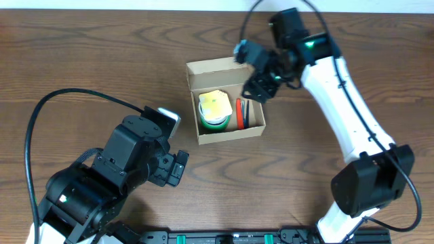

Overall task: Pack container
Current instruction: 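Retract the right gripper to the box's right side, then reach the left gripper to the black marker and grasp it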

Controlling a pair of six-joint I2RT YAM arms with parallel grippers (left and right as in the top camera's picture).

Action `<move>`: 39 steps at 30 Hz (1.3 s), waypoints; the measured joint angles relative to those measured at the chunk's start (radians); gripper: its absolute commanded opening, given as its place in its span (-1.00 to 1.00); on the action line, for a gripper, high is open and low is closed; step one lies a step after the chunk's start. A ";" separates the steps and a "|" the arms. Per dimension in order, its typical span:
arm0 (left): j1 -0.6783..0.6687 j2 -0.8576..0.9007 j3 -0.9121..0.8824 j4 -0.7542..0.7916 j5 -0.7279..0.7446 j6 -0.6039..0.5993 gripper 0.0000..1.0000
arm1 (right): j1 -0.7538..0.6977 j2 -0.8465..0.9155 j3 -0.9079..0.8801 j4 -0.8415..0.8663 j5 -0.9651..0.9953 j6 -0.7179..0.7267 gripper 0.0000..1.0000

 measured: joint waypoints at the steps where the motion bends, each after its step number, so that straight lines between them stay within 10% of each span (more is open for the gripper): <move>1: 0.000 0.000 0.000 0.000 0.000 0.000 0.91 | -0.019 0.000 0.000 -0.029 0.000 0.027 0.47; 8: 0.000 0.000 0.000 0.002 0.000 0.000 0.91 | -0.105 0.000 0.000 -0.271 0.000 0.124 0.39; 11: 0.000 0.000 0.000 0.002 -0.002 0.000 0.91 | -0.107 0.000 0.000 -0.323 -0.001 0.138 0.99; 39: 0.250 0.127 -0.001 0.029 -0.112 -0.407 0.91 | -0.106 0.000 0.000 -0.323 -0.001 0.148 0.99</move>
